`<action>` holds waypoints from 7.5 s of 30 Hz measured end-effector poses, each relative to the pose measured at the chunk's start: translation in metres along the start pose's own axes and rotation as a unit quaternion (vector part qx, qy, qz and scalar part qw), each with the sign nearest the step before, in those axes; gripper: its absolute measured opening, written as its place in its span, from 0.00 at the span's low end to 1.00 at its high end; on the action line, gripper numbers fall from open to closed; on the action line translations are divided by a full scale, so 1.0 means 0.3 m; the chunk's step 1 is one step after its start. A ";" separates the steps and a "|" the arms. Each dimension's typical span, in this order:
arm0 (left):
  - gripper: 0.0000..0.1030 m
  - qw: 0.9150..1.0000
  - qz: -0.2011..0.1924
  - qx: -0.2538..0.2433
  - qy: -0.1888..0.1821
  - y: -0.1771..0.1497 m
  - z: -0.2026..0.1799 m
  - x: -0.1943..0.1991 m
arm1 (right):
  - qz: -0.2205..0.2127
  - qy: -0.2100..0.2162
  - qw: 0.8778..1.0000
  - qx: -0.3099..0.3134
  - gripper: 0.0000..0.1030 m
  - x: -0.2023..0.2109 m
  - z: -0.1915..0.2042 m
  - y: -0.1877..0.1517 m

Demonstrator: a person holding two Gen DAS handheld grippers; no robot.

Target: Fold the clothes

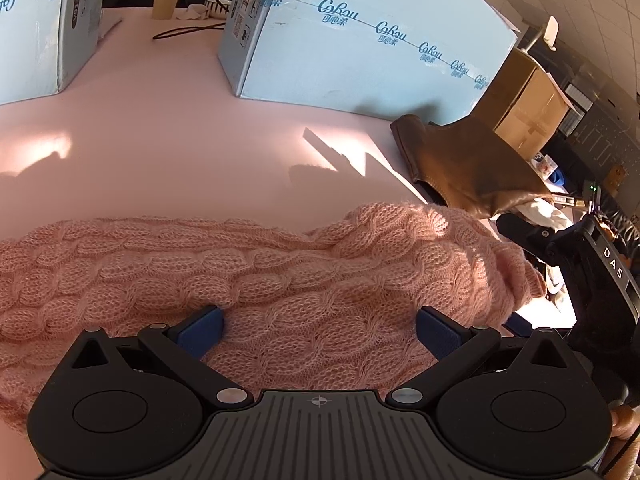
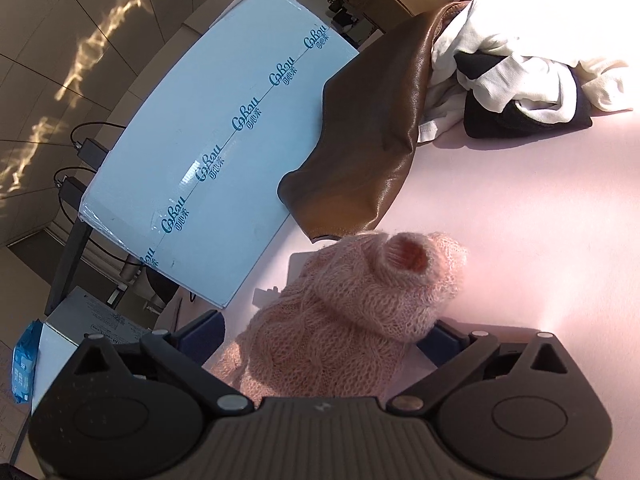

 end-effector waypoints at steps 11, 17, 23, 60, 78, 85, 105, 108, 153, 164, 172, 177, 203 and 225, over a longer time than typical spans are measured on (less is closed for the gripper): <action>1.00 1.000 0.000 -0.001 0.000 -0.001 0.001 -0.003 | -0.002 -0.031 1.000 0.005 0.73 0.001 -0.023 0.005; 1.00 1.000 0.002 -0.010 0.004 -0.004 -0.006 -0.007 | 0.012 -0.044 0.999 -0.003 0.27 -0.017 -0.071 0.013; 1.00 1.000 0.002 -0.017 0.009 -0.008 -0.011 -0.010 | 0.000 -0.030 1.000 -0.001 0.17 -0.016 -0.083 0.007; 1.00 0.998 0.036 -0.023 -0.049 -0.020 -0.291 -0.188 | -0.116 -0.011 0.992 0.038 0.13 0.178 -0.146 0.344; 1.00 0.990 -0.091 0.107 -0.032 0.031 0.055 0.170 | -0.126 0.092 0.968 0.194 0.13 0.238 0.327 0.166; 1.00 0.978 -0.163 0.132 0.009 0.021 0.211 0.391 | -0.077 0.158 0.951 0.253 0.13 0.222 0.560 -0.058; 1.00 0.943 -0.241 0.222 0.064 -0.075 0.598 0.680 | 0.086 0.219 0.875 0.422 0.13 0.117 0.783 -0.859; 1.00 0.941 -0.248 0.223 0.066 -0.074 0.615 0.694 | 0.101 0.214 0.869 0.434 0.14 0.111 0.769 -0.908; 1.00 0.991 -0.123 0.051 -0.026 0.025 0.258 0.452 | -0.035 0.160 0.909 0.384 0.94 0.221 0.643 -0.360; 1.00 0.993 -0.111 0.040 0.023 -0.005 0.301 0.367 | 0.054 0.153 0.886 0.434 0.87 0.116 0.574 -0.509; 1.00 0.993 -0.106 0.025 0.034 -0.019 0.323 0.359 | 0.085 0.145 0.898 0.406 0.85 0.061 0.515 -0.531; 1.00 0.993 -0.107 0.032 0.026 -0.025 0.339 0.360 | 0.106 0.133 0.908 0.382 0.84 0.022 0.468 -0.534; 1.00 0.997 -0.074 0.011 0.034 -0.013 0.325 0.360 | 0.093 0.167 0.918 0.347 0.90 0.064 0.466 -0.468; 1.00 0.996 -0.082 -0.027 -0.006 -0.027 0.106 0.477 | 0.168 0.146 0.945 0.241 0.90 0.026 0.280 -0.347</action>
Point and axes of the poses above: each gripper's, at about its wrist camera, not at the fingertips, and x roughly against the way its jaws point, z to its left, y to its top, the point moved 9 cm from there along -x, roughly the way its jaws point, and after that the axes turned 6 degrees about -y, right-handed, at the moved point
